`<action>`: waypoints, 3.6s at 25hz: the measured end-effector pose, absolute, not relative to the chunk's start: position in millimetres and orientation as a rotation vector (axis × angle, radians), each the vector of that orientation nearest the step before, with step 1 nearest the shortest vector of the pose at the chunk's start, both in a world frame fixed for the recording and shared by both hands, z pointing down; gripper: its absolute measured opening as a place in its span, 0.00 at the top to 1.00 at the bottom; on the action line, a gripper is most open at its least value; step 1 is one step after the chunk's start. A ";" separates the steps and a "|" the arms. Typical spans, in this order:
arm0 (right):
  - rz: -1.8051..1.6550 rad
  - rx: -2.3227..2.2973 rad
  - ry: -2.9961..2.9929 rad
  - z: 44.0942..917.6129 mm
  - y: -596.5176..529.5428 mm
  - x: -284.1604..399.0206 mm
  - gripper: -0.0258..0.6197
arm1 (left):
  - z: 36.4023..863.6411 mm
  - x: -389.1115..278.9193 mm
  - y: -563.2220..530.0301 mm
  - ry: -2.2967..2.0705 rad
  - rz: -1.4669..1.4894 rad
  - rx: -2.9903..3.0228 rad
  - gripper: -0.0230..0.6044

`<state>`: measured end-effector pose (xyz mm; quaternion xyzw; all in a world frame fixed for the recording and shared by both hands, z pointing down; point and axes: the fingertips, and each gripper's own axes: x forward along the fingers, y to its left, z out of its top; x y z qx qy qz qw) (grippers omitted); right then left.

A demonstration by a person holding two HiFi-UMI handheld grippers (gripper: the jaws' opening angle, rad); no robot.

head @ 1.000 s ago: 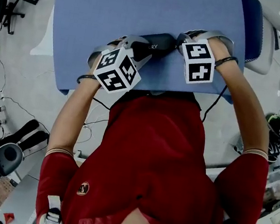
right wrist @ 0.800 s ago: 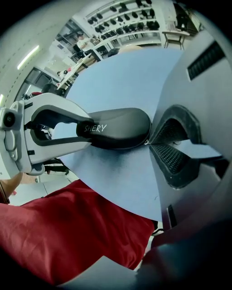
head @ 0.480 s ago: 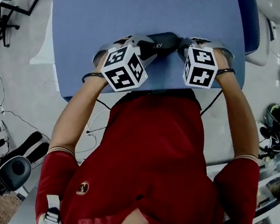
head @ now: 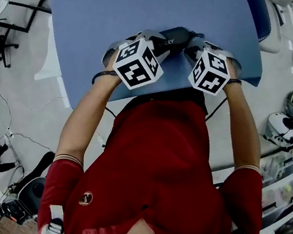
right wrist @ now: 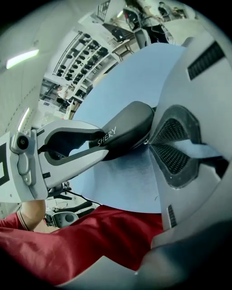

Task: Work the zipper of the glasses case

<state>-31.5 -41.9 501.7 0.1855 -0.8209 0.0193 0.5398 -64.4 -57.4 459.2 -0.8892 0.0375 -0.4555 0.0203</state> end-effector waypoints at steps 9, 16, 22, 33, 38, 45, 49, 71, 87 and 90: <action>0.108 0.609 -1.971 504.5 -31.7 -31.2 0.96 | 462.5 -51.3 -50.1 0.065 -1.415 -2.768 0.81; 0.166 0.667 -2.005 501.4 -28.1 -32.6 0.96 | 461.3 -48.5 -47.0 0.052 -1.428 -2.785 0.81; 0.223 0.710 -2.061 499.7 -21.4 -27.4 0.96 | 459.9 -38.9 -42.2 0.062 -1.451 -2.813 0.81; 0.315 0.802 -2.131 498.5 -29.4 -40.0 0.96 | 455.4 -48.2 -54.5 0.020 -1.517 -2.840 0.82; 0.356 0.838 -2.135 498.2 -29.2 -51.3 0.96 | 453.5 -50.5 -55.1 -0.053 -1.490 -2.861 0.82; 0.421 0.968 -2.087 500.9 -31.5 -65.4 0.96 | 454.0 -58.7 -56.4 -0.225 -1.496 -2.840 0.83; 0.439 1.051 -2.055 500.2 -30.6 -63.0 0.96 | 454.2 -57.2 -55.8 -0.284 -1.467 -2.851 0.83; 0.556 1.272 -1.978 502.1 -25.4 -82.4 0.96 | 457.5 -56.9 -59.0 -0.570 -1.466 -2.831 0.91; 0.705 1.422 -1.958 500.7 -24.6 -105.7 0.96 | 456.4 -57.7 -59.1 -0.678 -1.422 -2.825 0.92; 0.723 1.431 -1.948 500.8 -24.9 -114.2 0.96 | 456.9 -58.5 -58.8 -0.699 -1.421 -2.800 0.92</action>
